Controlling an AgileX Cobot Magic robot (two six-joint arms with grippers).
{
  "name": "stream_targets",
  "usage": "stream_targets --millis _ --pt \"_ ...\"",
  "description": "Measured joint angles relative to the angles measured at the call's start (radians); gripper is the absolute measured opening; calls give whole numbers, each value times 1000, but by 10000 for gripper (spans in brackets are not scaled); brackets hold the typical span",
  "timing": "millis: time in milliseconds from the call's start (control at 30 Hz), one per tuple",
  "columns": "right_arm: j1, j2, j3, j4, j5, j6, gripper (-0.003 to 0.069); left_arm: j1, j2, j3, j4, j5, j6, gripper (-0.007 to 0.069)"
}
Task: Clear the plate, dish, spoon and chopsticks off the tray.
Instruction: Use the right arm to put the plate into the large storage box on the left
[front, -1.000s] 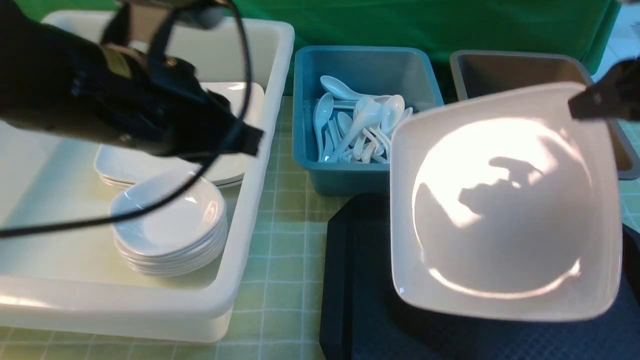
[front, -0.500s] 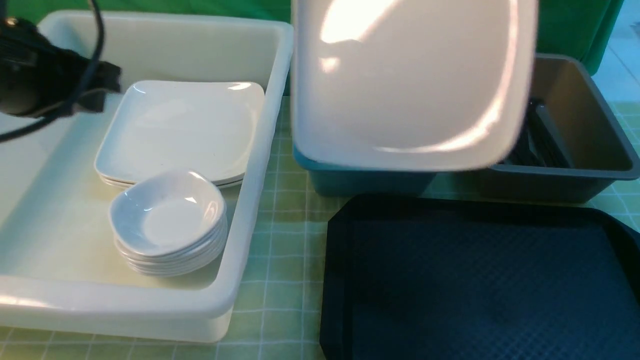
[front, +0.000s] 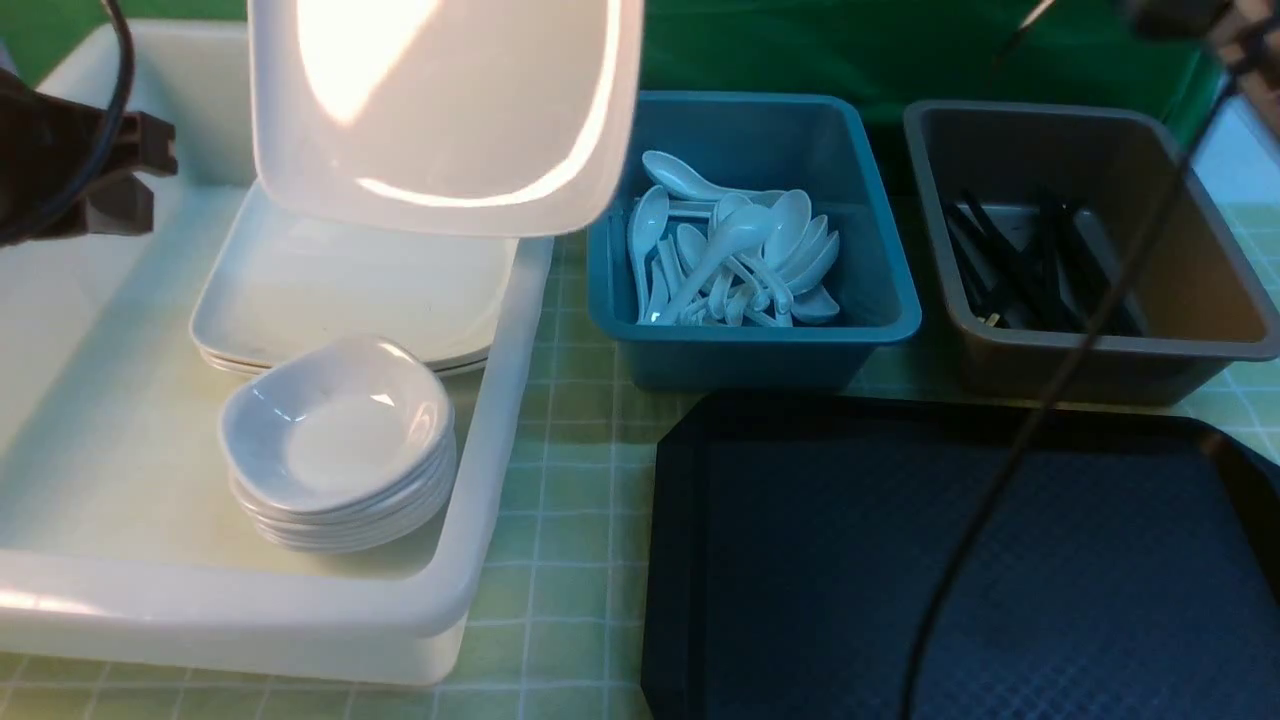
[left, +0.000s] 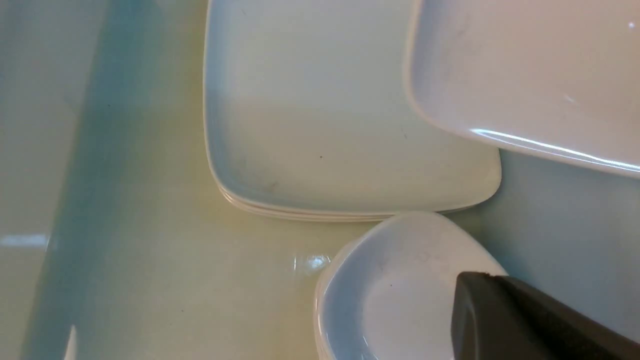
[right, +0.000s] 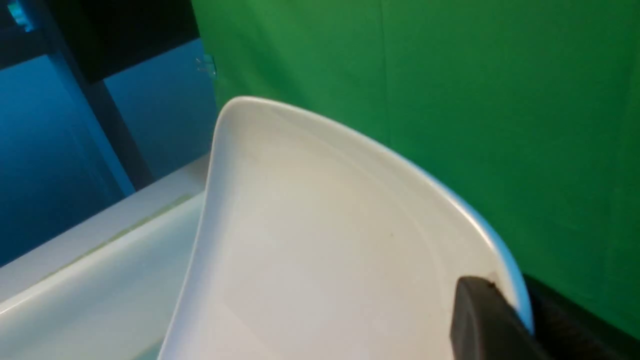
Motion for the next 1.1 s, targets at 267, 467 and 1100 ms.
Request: stream_targets --millis 267,467,1100 --pt "55 121 -30 43 -98 -22 23 0 0 0 0 37 18 -16" --pt "95 149 -40 44 -129 -59 23 1 0 0 0 49 18 -16" --pt "134 238 -40 21 -241 -99 23 1 0 0 0 56 23 -16"
